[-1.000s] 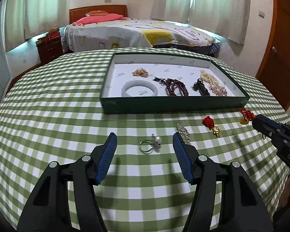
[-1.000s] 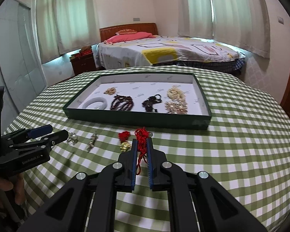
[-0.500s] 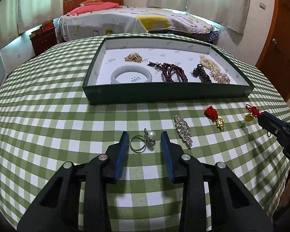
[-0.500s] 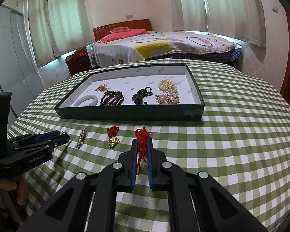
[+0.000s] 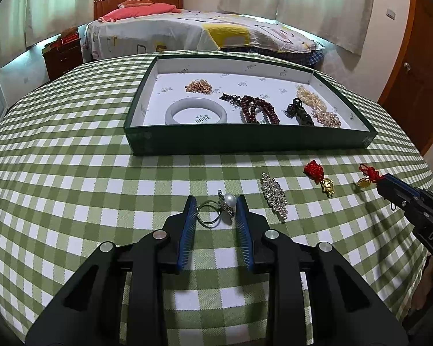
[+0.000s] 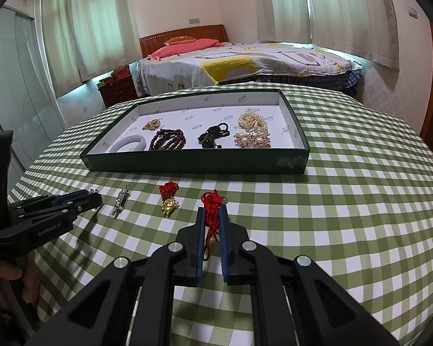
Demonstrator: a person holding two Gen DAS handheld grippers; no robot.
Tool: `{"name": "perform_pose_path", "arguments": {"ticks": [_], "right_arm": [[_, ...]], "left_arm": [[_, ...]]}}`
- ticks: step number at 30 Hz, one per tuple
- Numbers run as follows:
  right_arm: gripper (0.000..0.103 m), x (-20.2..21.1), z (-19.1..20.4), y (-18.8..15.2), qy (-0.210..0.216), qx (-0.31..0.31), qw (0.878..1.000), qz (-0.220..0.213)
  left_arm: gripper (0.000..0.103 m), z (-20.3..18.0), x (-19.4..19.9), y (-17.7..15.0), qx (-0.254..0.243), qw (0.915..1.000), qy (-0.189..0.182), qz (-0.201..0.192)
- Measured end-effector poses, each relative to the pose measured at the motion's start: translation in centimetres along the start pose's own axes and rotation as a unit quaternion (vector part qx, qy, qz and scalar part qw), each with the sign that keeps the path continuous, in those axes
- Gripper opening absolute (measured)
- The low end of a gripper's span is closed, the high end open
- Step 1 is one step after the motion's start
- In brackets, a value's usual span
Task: Organize jewelry
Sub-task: 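Grasp the pearl ring with the left tool while the right tool holds the red tassel, then carry the pearl ring and red tassel over the green box with both tools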
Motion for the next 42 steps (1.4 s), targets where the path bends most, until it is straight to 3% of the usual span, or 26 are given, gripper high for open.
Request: {"name": "perform_pose_path", "arguments": {"ticks": [22, 32, 42], "right_arm": [[0.010, 2.5, 1.5, 2.7, 0.011, 0.008, 0.999, -0.042], [0.010, 2.8, 3.1, 6.6, 0.024, 0.017, 0.997, -0.072], [0.010, 0.2, 4.6, 12.1, 0.025, 0.041, 0.994, -0.102]], "left_arm": [[0.028, 1.2, 4.5, 3.3, 0.013, 0.9984, -0.001, -0.055], [0.028, 1.2, 5.4, 7.4, 0.014, 0.9960, -0.012, -0.088], [0.028, 1.1, 3.1, 13.4, 0.009, 0.9931, -0.013, -0.116]]}}
Point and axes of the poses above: each gripper's, at about its wrist camera, not at the fingertips, and x roughly against the way its jaws point, z to its left, y to its top, the point moved 9 cm from there along -x, roughly the way its jaws point, and after that the axes turned 10 degrees about -x, right-handed, at the moved point
